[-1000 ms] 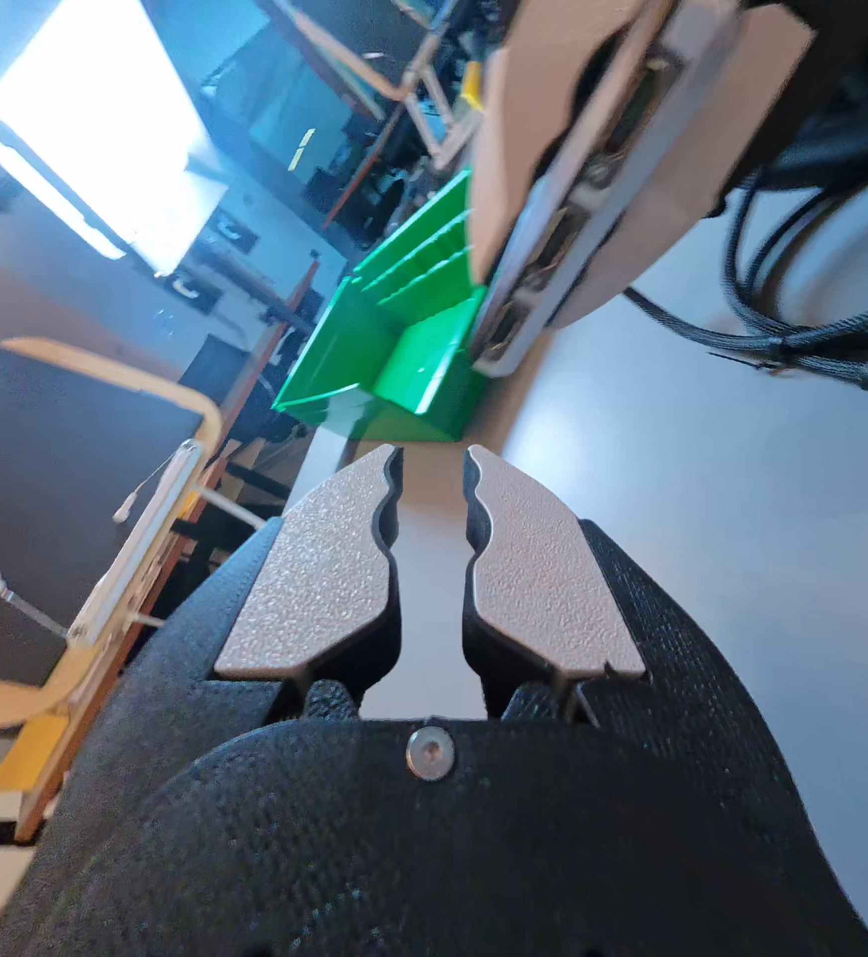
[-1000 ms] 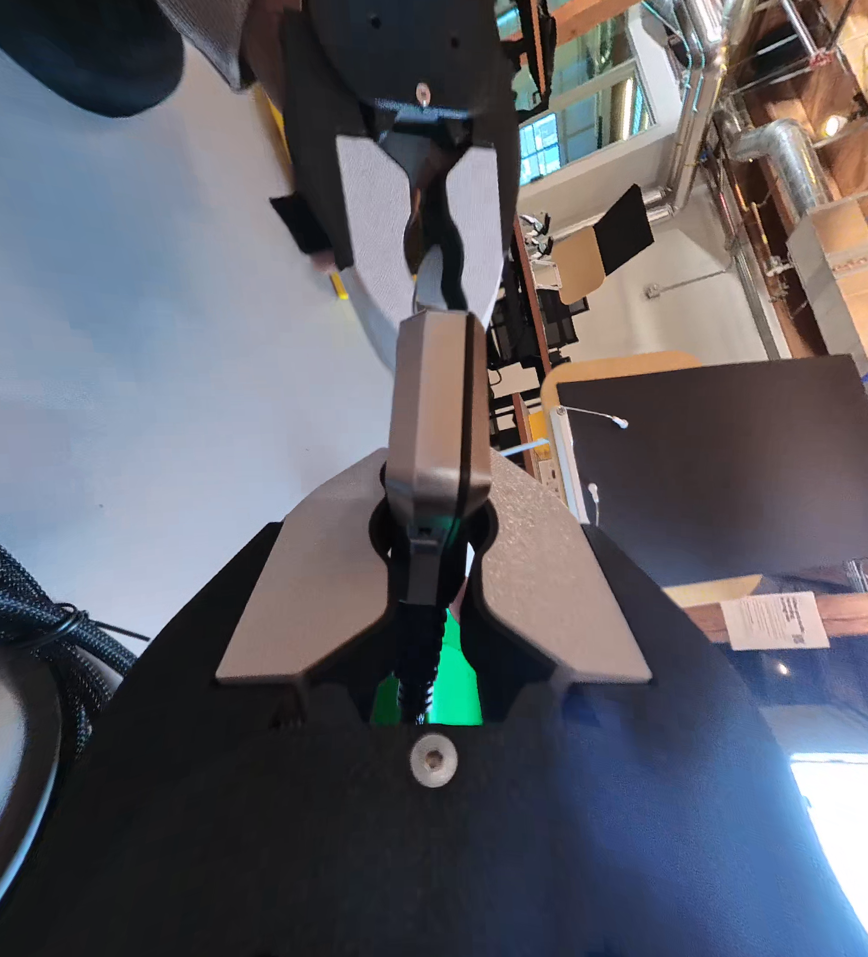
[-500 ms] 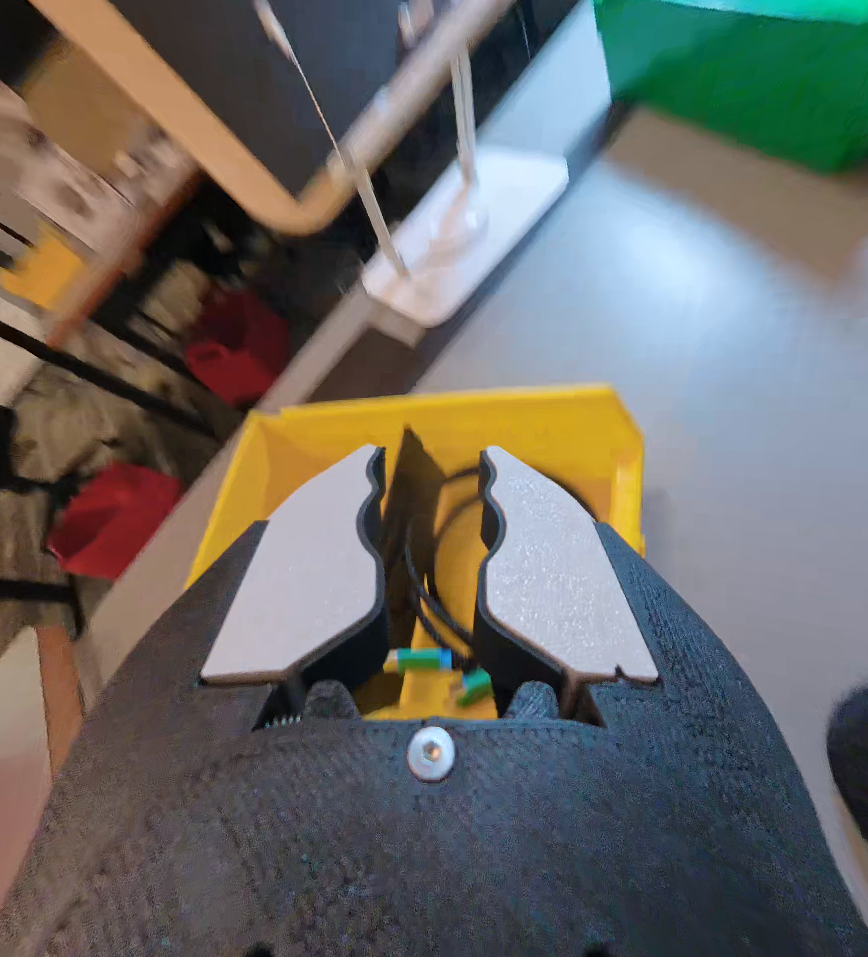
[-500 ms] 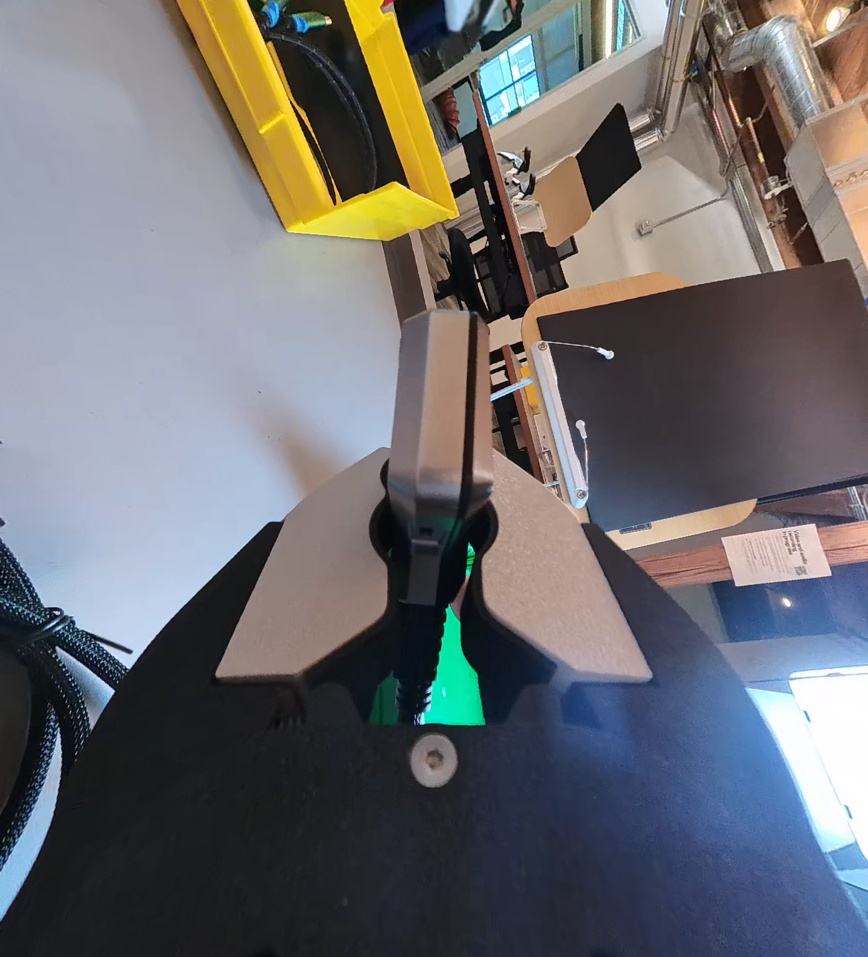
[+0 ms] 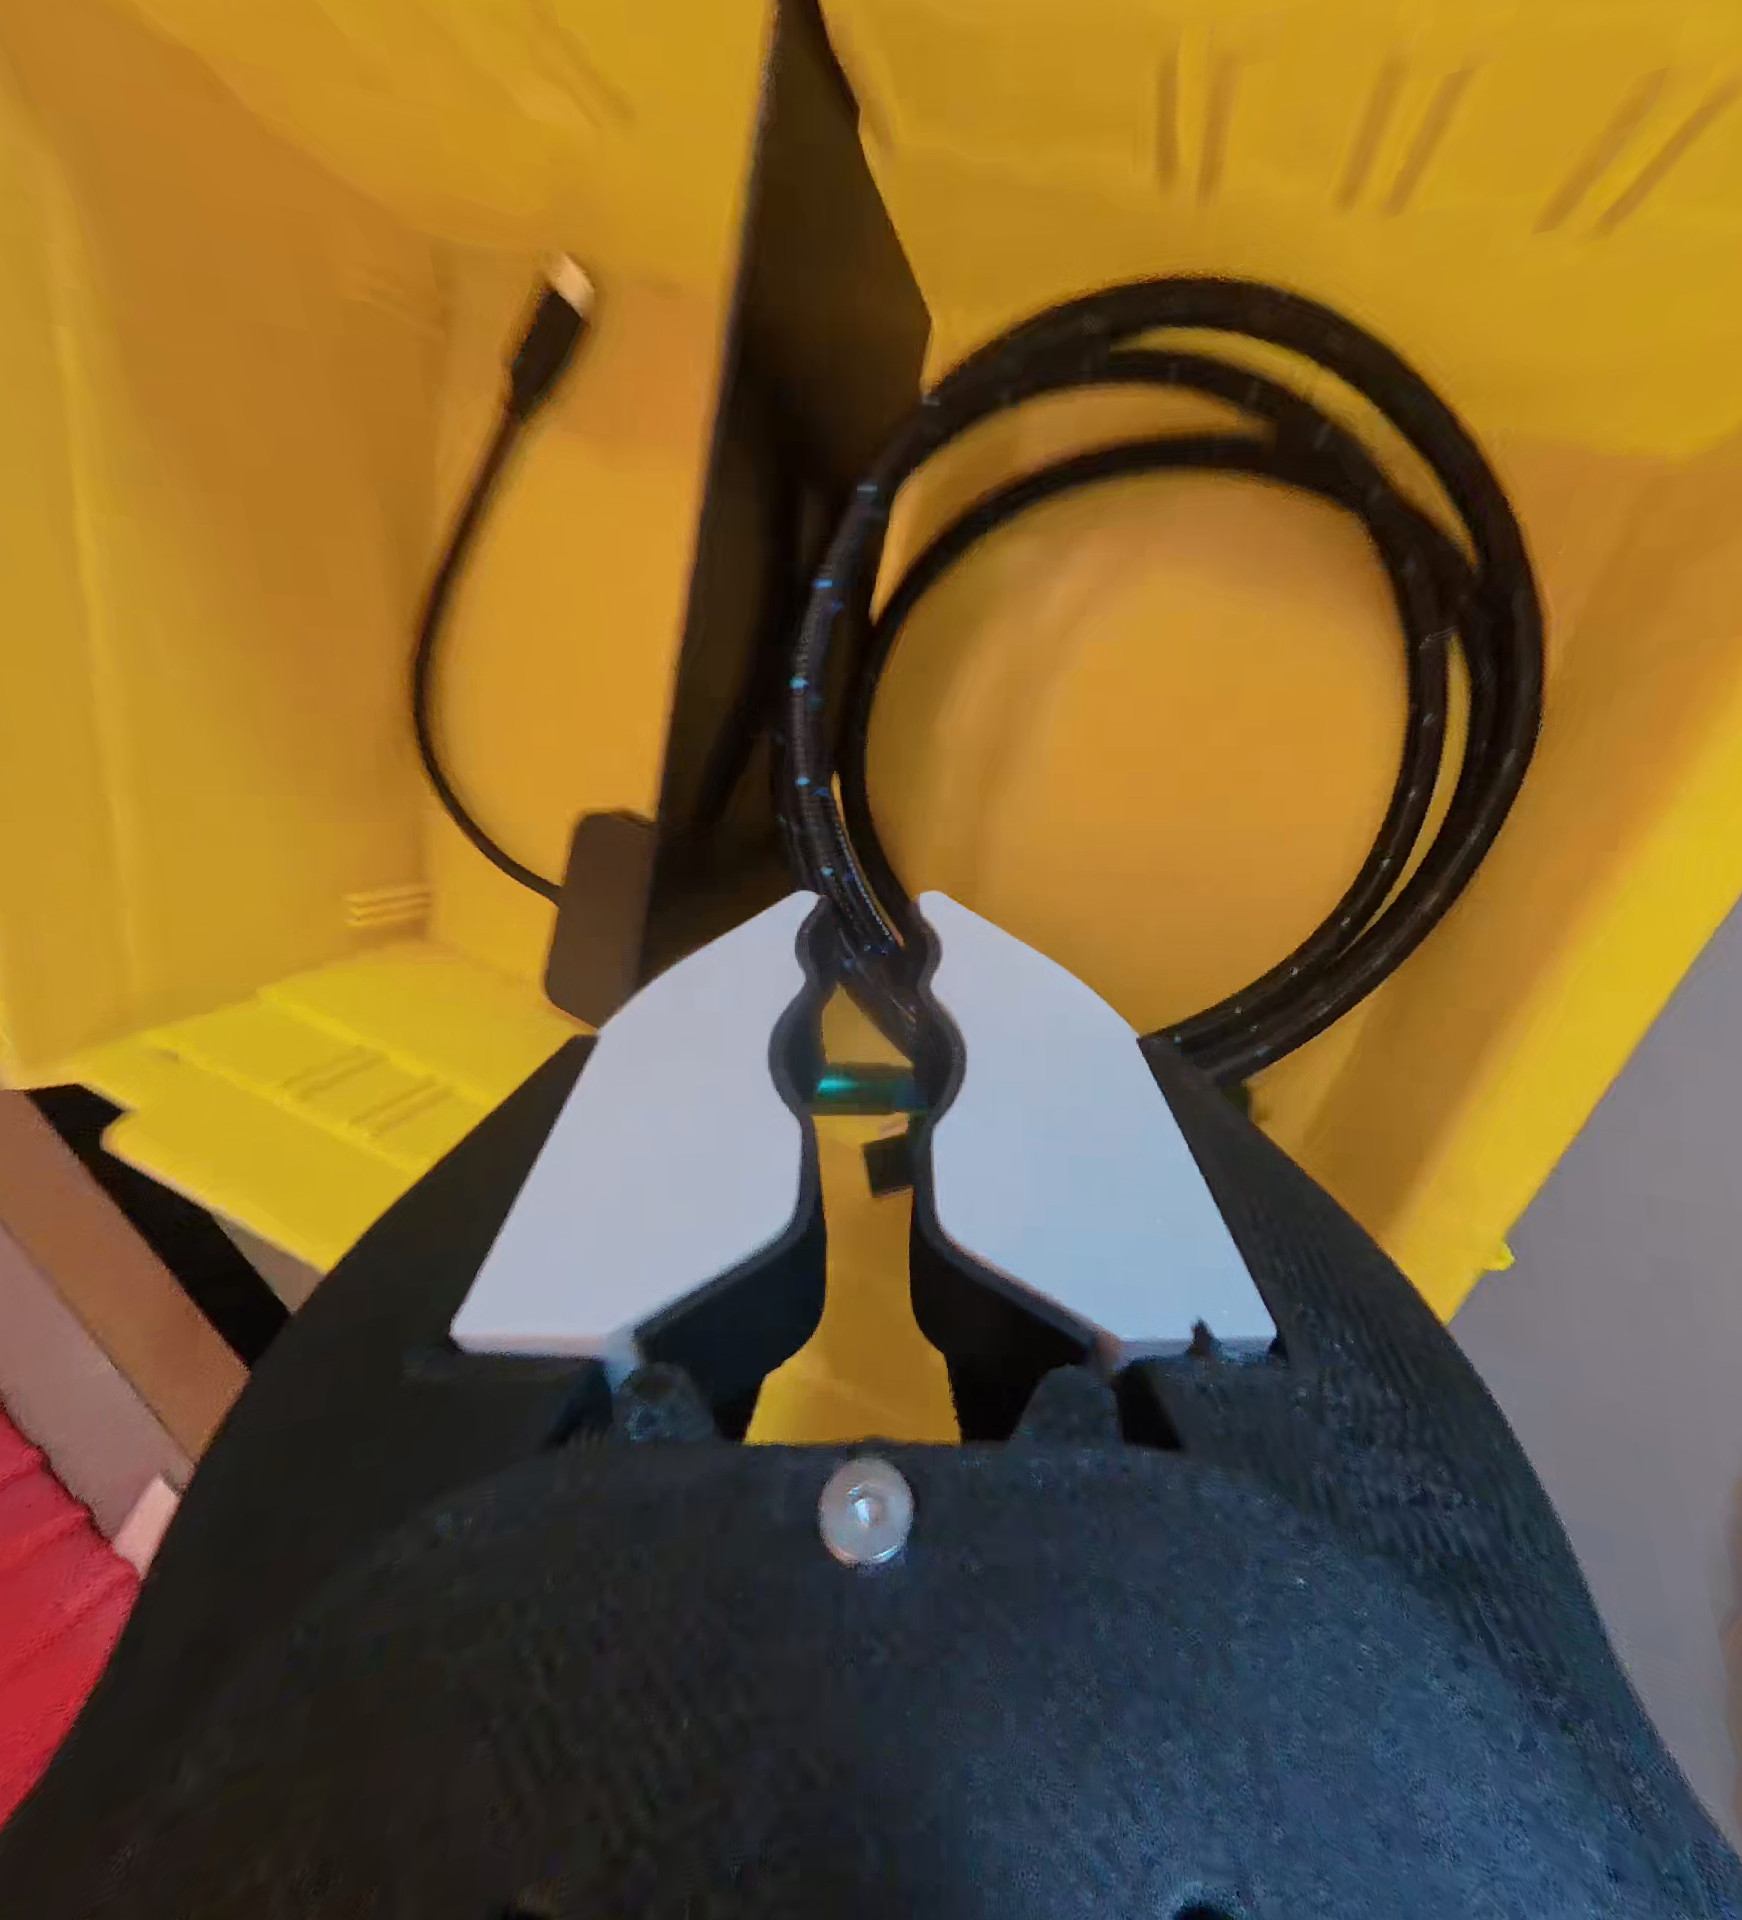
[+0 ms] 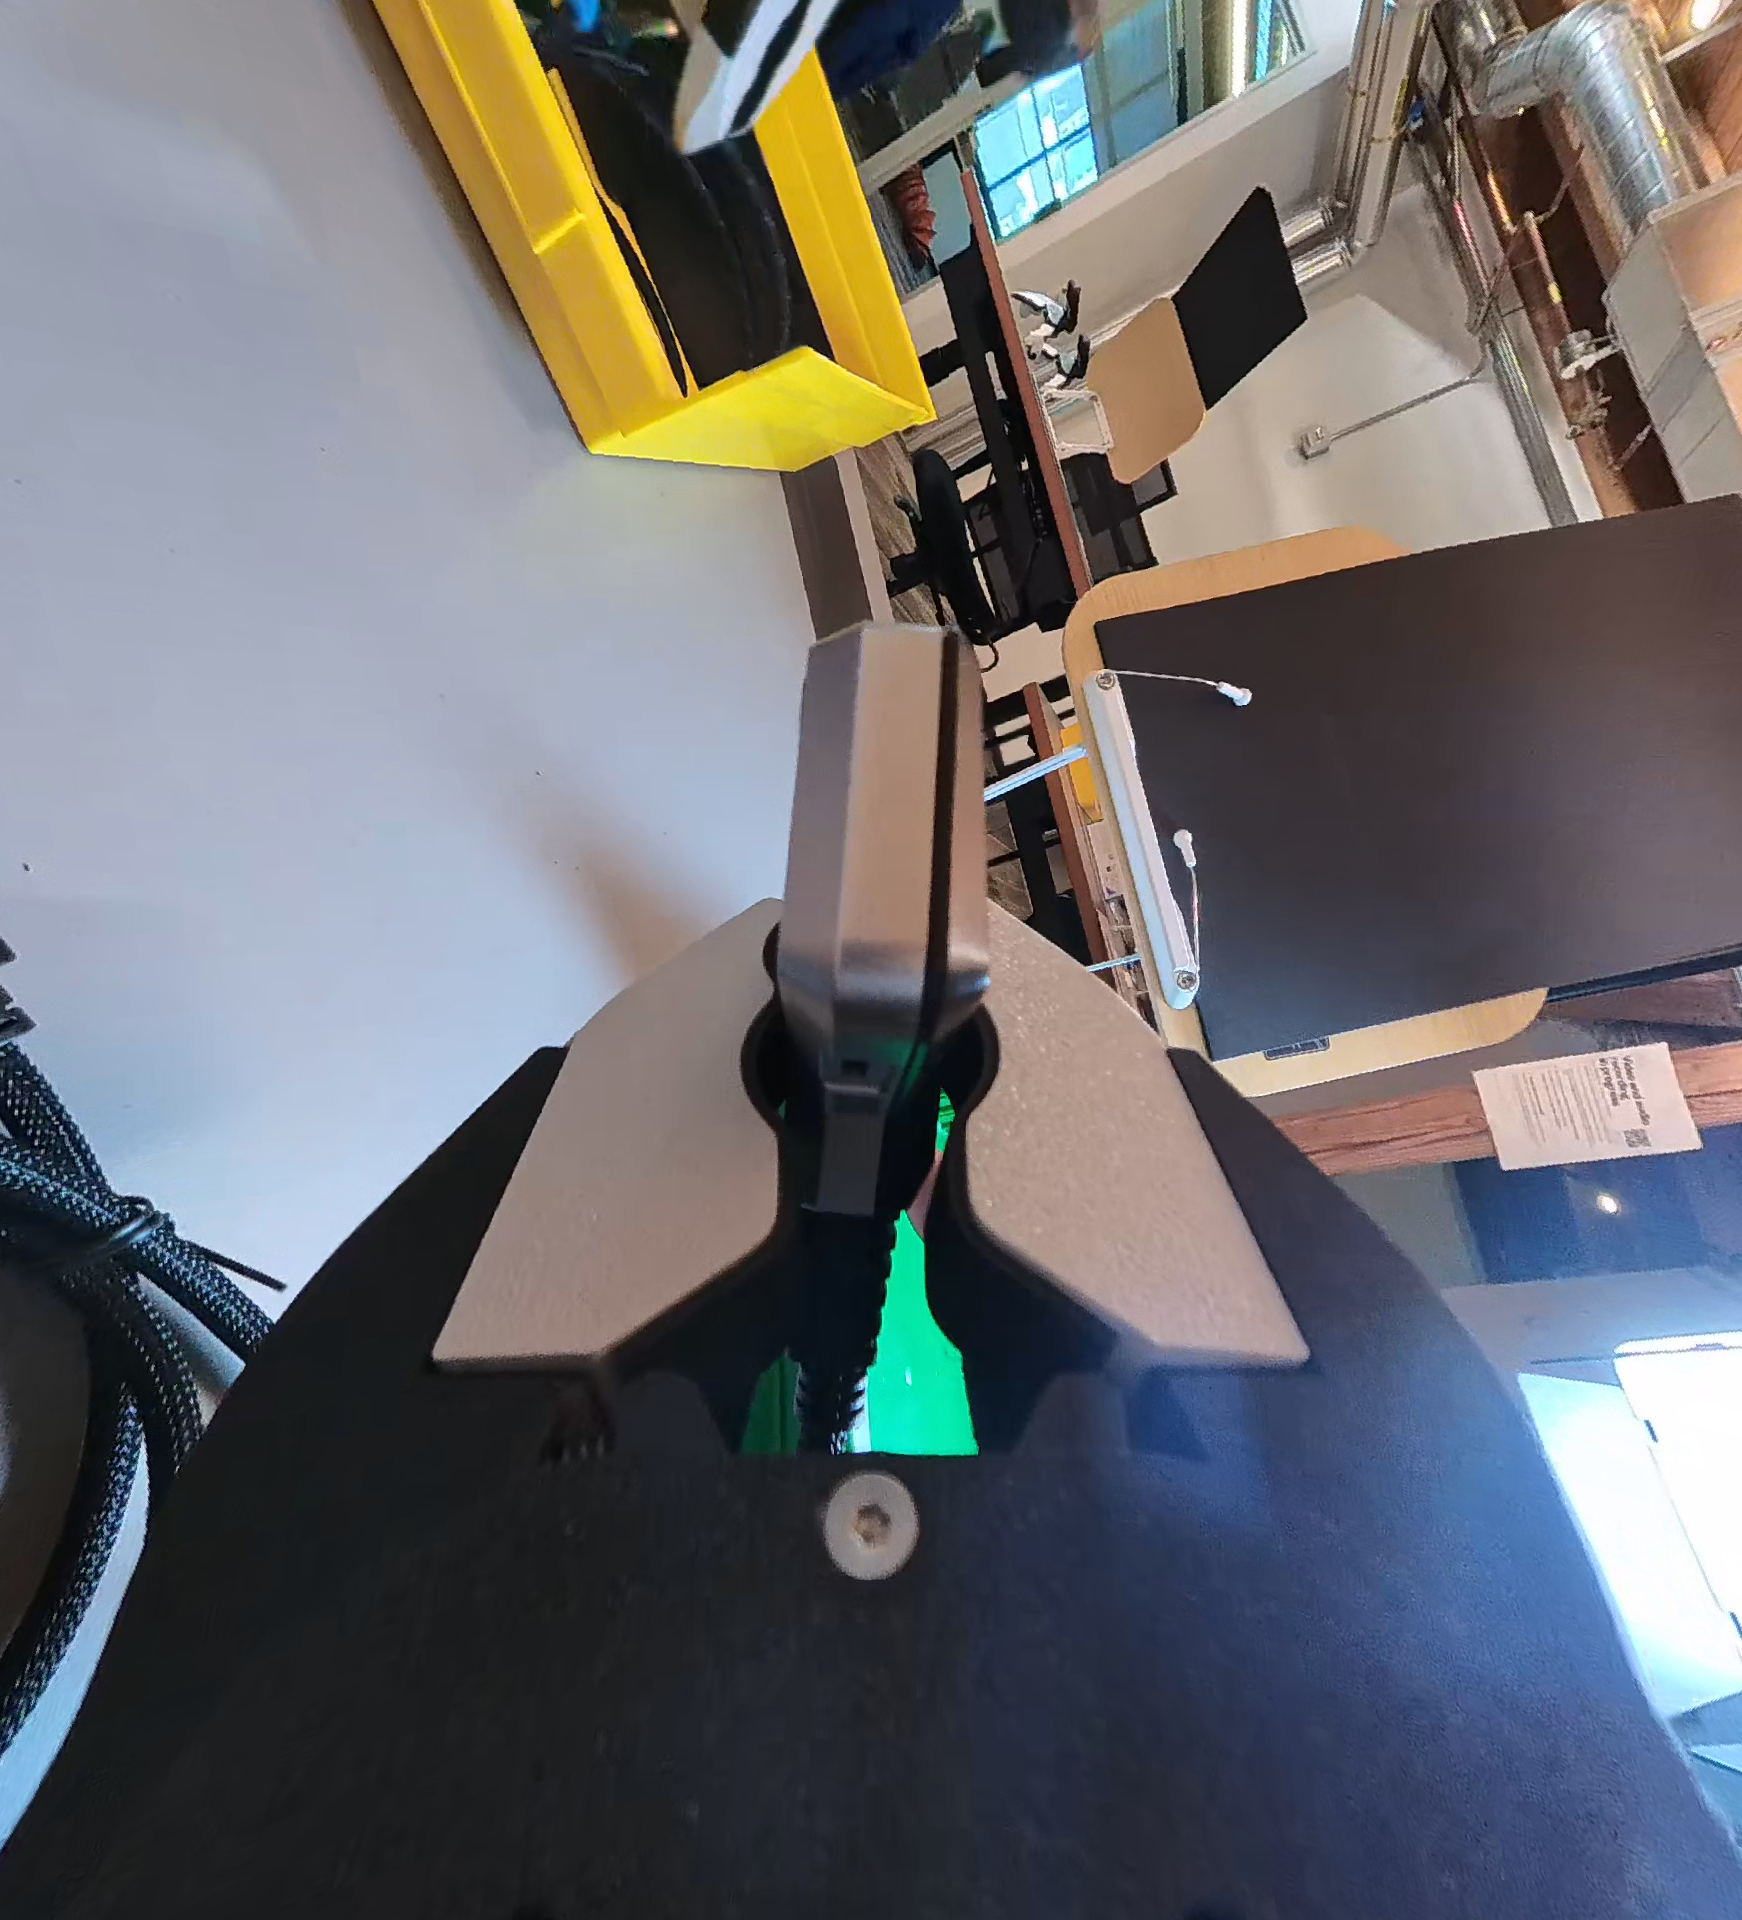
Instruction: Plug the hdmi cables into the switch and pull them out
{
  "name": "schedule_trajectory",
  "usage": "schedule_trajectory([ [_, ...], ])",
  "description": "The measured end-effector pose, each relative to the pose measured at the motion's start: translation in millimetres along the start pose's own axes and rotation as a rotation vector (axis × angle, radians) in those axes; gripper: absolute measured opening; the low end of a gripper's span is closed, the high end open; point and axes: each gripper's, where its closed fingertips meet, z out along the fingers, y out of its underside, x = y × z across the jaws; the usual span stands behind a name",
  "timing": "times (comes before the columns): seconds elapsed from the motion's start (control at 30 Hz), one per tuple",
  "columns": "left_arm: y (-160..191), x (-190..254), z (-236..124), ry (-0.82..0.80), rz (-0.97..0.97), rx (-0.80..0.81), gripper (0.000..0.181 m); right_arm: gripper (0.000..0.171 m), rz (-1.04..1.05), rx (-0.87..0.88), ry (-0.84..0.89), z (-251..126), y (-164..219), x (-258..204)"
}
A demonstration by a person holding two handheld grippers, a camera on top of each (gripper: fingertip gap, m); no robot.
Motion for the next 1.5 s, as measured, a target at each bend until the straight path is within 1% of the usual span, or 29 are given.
schedule_trajectory([
  [0.03, -9.8, -2.4, -11.5, -0.006, -0.003, 0.056, 0.01, 0.023, 0.01, 0.003, -0.001, -0.4, 0.4, 0.7],
  [0.1, -28.8, -8.8, -42.9, -0.02, -0.016, 0.166, 0.007, 0.023, 0.02, 0.005, -0.001, 0.1, 1.7, 1.6],
  [0.2, -49.8, -18.8, -93.2, -0.076, 0.032, 0.296, 0.007, 0.023, 0.016, 0.0, -0.004, 1.4, 2.8, 0.5],
  [0.3, -71.9, -13.9, -138.0, -0.081, 0.091, 0.463, 0.007, 0.023, 0.014, 0.003, 0.001, 0.6, 1.2, 1.0],
  [0.37, -78.4, -3.2, -155.2, -0.067, 0.149, 0.52, 0.007, 0.023, 0.017, 0.005, 0.005, 0.2, 0.5, 1.8],
  [0.4, -79.5, 7.6, -158.5, -0.042, 0.212, 0.532, 0.007, 0.023, 0.019, 0.005, 0.005, 0.3, 0.7, 2.0],
  [0.47, -77.6, 32.4, -158.1, 0.024, 0.338, 0.527, 0.007, 0.023, 0.021, 0.003, 0.002, 1.0, 2.1, 1.4],
  [0.53, -73.7, 69.9, -157.6, 0.166, 0.502, 0.558, 0.007, 0.023, 0.024, 0.001, -0.003, 2.0, 3.5, 0.3],
  [0.57, -71.3, 86.3, -157.4, 0.246, 0.542, 0.568, 0.007, 0.023, 0.025, 0.0, -0.005, 2.3, 4.1, -0.1],
  [0.6, -68.9, 102.0, -157.7, 0.337, 0.562, 0.574, 0.007, 0.023, 0.026, 0.0, -0.007, 2.4, 4.3, -0.4],
  [0.67, -65.9, 134.3, -162.8, 0.545, 0.606, 0.635, 0.007, 0.023, 0.027, 0.001, -0.009, 2.4, 4.0, -0.7],
  [0.73, -66.2, 161.2, -166.2, 0.745, 0.596, 0.693, 0.007, 0.023, 0.026, 0.002, -0.007, 1.9, 3.6, -0.3],
  [0.8, -64.1, 187.6, -159.3, 0.909, 0.602, 0.699, 0.007, 0.023, 0.031, 0.005, -0.005, 1.3, 3.3, 0.4],
  [0.87, -60.7, 214.2, -139.6, 1.01, 0.626, 0.635, 0.007, 0.023, 0.035, 0.006, -0.005, 1.2, 3.8, 0.8],
  [0.97, -57.2, 252.3, -104.4, 1.084, 0.68, 0.509, 0.007, 0.023, 0.039, 0.006, -0.007, 1.1, 4.6, 0.8],
  [1.03, -64.9, 271.7, -94.7, 1.126, 0.683, 0.493, 0.007, 0.023, 0.041, 0.007, -0.006, 0.5, 4.5, 1.2],
  [1.07, -68.4, 277.6, -88.4, 1.114, 0.696, 0.473, 0.007, 0.023, 0.042, 0.008, -0.006, 0.1, 4.2, 1.4],
  [1.13, -80.3, 283.0, -72.1, 1.023, 0.704, 0.444, 0.008, 0.023, 0.044, 0.01, -0.006, -0.6, 3.8, 1.8],
  [1.17, -89.8, 283.3, -65.5, 0.96, 0.696, 0.46, 0.008, 0.023, 0.046, 0.01, -0.006, -0.8, 3.8, 2.0],
  [1.2, -102.5, 281.0, -60.2, 0.873, 0.676, 0.499, 0.011, 0.023, 0.047, 0.011, -0.006, -1.2, 3.9, 2.3],
  [1.27, -125.9, 268.3, -56.6, 0.676, 0.607, 0.567, 0.025, 0.023, 0.049, 0.01, -0.003, -2.2, 4.4, 3.5],
  [1.33, -140.8, 239.4, -54.2, 0.407, 0.466, 0.577, 0.029, 0.023, 0.055, 0.011, 0.003, -3.5, 5.0, 5.8],
  [1.37, -138.3, 230.5, -55.3, 0.327, 0.395, 0.558, 0.034, 0.023, 0.061, 0.012, 0.006, -4.1, 5.4, 7.3],
  [1.43, -117.3, 238.2, -57.6, 0.321, 0.31, 0.494, 0.04, 0.023, 0.068, 0.011, 0.013, -4.7, 6.6, 9.9],
  [1.5, -99.5, 249.2, -53.5, 0.308, 0.229, 0.468, 0.046, 0.023, 0.075, 0.011, 0.015, -4.5, 7.5, 10.9],
])
